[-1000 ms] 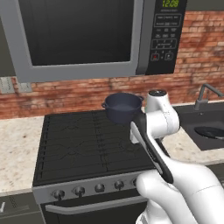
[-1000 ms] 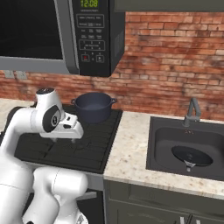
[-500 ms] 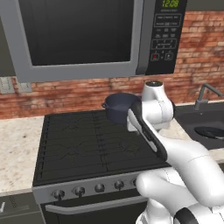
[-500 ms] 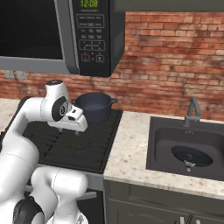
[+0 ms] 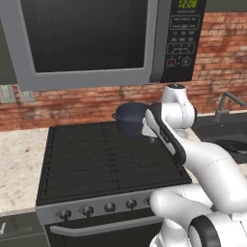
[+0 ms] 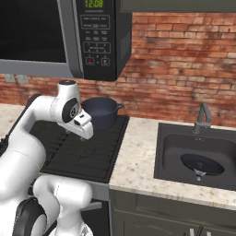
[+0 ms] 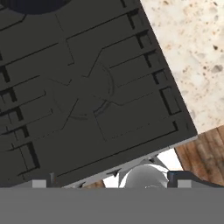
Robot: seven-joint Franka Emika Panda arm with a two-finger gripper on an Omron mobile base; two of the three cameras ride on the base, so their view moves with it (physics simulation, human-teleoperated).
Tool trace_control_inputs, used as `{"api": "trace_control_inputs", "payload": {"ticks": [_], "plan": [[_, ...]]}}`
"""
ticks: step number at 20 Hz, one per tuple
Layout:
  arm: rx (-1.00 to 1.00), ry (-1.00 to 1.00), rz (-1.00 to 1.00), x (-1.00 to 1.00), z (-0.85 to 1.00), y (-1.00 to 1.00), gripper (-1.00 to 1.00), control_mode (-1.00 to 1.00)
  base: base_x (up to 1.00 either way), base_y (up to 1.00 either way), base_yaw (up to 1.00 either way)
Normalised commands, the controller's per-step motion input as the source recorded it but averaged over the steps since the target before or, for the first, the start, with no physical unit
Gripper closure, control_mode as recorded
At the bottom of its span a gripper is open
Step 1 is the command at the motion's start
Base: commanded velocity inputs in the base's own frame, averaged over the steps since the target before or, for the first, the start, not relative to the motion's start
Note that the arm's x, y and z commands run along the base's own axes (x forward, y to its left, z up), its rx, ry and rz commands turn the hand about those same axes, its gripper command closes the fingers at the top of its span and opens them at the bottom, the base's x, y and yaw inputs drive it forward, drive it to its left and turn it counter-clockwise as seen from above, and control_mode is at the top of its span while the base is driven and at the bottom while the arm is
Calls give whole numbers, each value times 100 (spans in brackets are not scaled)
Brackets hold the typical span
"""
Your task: Move the pot and pan from the stove into the sink.
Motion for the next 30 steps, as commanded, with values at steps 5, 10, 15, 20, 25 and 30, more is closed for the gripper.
{"api": "trace_control_inputs", "payload": {"ticks": [5, 10, 15, 20, 25, 30], "plan": [[12, -3, -23, -6, 0, -26, -100, -100, 0, 0, 0], [8, -4, -13, -7, 0, -21, -100, -100, 0, 0, 0], [5, -8, -5, -1, 0, -14, -100, -100, 0, 0, 0], [7, -16, -4, 4, 0, -11, -100, -100, 0, 0, 0], [6, -17, -5, 28, 0, -4, -100, -100, 0, 0, 0], [6, -14, -6, 46, 0, 0, -100, -100, 0, 0, 0]]}}
